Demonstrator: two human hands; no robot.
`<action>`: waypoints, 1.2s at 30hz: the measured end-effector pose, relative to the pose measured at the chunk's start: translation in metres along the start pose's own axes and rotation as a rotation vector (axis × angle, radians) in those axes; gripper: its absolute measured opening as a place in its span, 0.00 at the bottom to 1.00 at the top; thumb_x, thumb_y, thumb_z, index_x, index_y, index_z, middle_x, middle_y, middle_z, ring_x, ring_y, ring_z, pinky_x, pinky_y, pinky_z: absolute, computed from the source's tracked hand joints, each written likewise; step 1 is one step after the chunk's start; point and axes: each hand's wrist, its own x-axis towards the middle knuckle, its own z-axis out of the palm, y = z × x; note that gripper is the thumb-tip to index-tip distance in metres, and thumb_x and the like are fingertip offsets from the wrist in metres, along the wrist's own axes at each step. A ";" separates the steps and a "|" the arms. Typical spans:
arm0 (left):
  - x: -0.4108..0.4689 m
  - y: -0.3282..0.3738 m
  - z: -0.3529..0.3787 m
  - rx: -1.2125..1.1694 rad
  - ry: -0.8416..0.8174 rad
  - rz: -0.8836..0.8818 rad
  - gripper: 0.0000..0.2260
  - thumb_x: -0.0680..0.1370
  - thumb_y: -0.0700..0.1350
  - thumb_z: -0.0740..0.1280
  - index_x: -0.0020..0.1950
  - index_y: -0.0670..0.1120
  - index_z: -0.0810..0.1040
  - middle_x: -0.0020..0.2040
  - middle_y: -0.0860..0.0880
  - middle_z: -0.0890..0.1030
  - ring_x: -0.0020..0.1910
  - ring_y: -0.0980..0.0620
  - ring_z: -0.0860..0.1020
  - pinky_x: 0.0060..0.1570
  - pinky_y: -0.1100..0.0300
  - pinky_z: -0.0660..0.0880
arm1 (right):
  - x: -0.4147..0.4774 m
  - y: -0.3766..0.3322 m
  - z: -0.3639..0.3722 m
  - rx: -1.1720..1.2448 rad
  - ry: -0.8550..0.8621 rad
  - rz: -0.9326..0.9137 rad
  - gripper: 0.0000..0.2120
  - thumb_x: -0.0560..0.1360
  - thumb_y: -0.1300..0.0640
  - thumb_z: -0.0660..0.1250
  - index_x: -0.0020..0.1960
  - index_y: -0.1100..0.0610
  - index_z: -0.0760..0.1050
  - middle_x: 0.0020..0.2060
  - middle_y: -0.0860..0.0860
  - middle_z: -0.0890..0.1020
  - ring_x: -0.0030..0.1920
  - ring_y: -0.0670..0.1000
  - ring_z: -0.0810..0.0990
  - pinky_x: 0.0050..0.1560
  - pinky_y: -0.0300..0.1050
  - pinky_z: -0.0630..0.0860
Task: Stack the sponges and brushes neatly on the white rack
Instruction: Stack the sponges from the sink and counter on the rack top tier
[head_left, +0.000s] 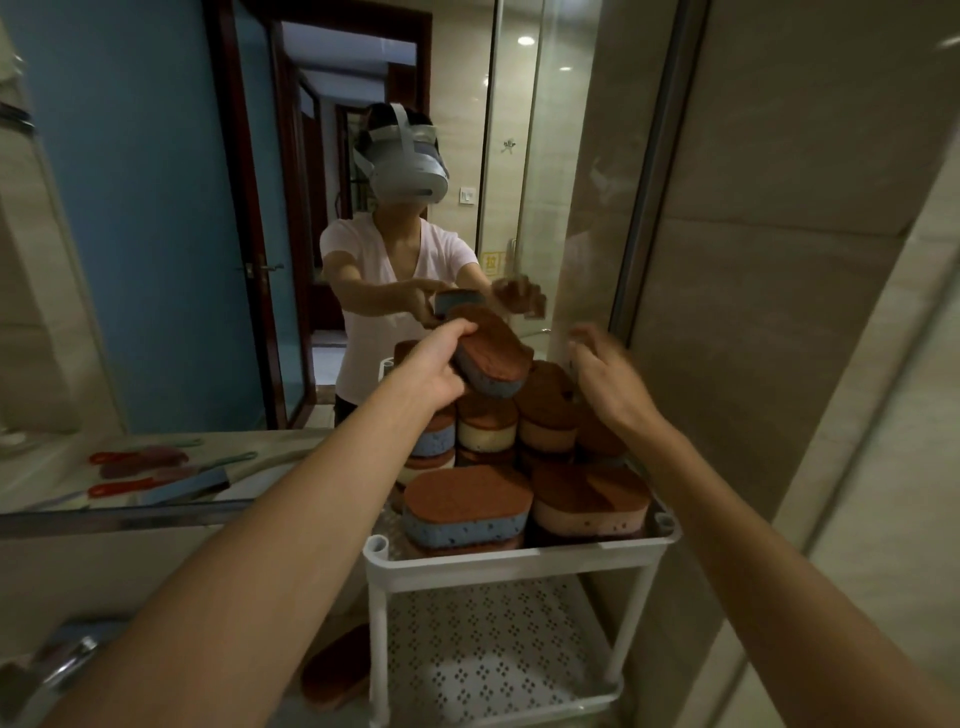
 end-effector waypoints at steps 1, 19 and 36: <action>-0.001 -0.001 0.008 0.012 0.011 0.019 0.15 0.79 0.39 0.60 0.66 0.41 0.72 0.66 0.42 0.75 0.66 0.45 0.73 0.59 0.52 0.72 | -0.001 -0.004 -0.002 0.030 -0.010 -0.038 0.18 0.79 0.54 0.57 0.69 0.54 0.65 0.64 0.55 0.73 0.55 0.52 0.74 0.53 0.47 0.71; 0.028 -0.054 -0.014 2.020 -0.332 0.339 0.25 0.81 0.58 0.44 0.77 0.54 0.48 0.79 0.50 0.46 0.78 0.48 0.46 0.74 0.41 0.44 | -0.005 0.045 0.013 -0.538 0.005 0.220 0.23 0.81 0.51 0.54 0.74 0.45 0.55 0.70 0.61 0.61 0.68 0.63 0.64 0.65 0.56 0.67; 0.029 -0.050 -0.011 2.027 -0.326 0.335 0.25 0.81 0.59 0.45 0.77 0.52 0.49 0.79 0.50 0.48 0.78 0.48 0.47 0.74 0.45 0.44 | -0.003 0.039 0.016 -0.817 -0.363 0.276 0.30 0.79 0.53 0.56 0.76 0.43 0.44 0.75 0.61 0.48 0.74 0.64 0.51 0.73 0.58 0.53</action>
